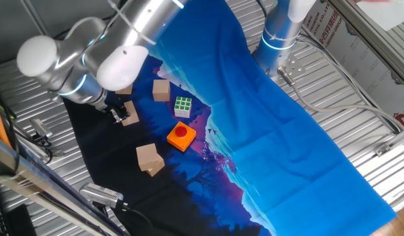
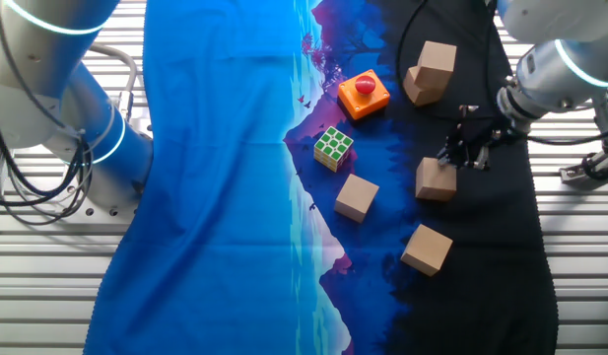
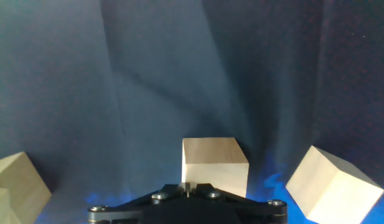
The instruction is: Stack the blocks in a vertical line of five
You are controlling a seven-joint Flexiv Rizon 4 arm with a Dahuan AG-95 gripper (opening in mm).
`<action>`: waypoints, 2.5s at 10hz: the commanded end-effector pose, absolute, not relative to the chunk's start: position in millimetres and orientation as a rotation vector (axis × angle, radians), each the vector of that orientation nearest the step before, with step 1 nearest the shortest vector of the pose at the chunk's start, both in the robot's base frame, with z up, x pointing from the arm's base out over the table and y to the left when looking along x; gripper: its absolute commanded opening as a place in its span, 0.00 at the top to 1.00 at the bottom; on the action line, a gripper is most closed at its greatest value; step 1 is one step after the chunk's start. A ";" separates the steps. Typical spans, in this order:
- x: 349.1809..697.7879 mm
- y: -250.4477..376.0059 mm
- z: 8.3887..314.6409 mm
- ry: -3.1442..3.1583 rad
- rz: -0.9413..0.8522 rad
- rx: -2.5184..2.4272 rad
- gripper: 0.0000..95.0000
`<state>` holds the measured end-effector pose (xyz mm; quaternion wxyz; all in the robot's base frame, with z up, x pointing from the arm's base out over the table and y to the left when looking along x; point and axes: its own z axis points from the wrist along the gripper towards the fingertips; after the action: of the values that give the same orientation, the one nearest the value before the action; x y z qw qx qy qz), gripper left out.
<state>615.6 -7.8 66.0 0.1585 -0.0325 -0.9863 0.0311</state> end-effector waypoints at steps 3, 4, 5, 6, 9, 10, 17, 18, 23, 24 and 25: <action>614.3 -9.2 61.1 -2.853 -0.162 -0.297 1.00; 614.3 -9.2 61.1 -2.846 -0.149 -0.315 1.00; 614.3 -9.2 61.1 -2.839 -0.146 -0.340 1.00; 614.3 -9.2 61.1 -2.847 -0.126 -0.344 1.00; 614.3 -9.2 61.1 -2.852 -0.131 -0.346 1.00; 614.3 -9.2 61.1 -2.854 -0.139 -0.342 1.00; 614.3 -9.2 61.1 -2.874 -0.102 -0.288 1.00; 614.3 -9.2 61.1 -2.888 -0.106 -0.313 1.00; 614.3 -9.2 61.1 -2.887 -0.077 -0.152 0.80; 614.3 -9.2 61.1 -2.887 -0.077 -0.102 0.20; 614.3 -9.2 61.1 -2.883 -0.090 -0.066 0.00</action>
<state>612.9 -8.2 67.0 0.1032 -0.0594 -0.9922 -0.0365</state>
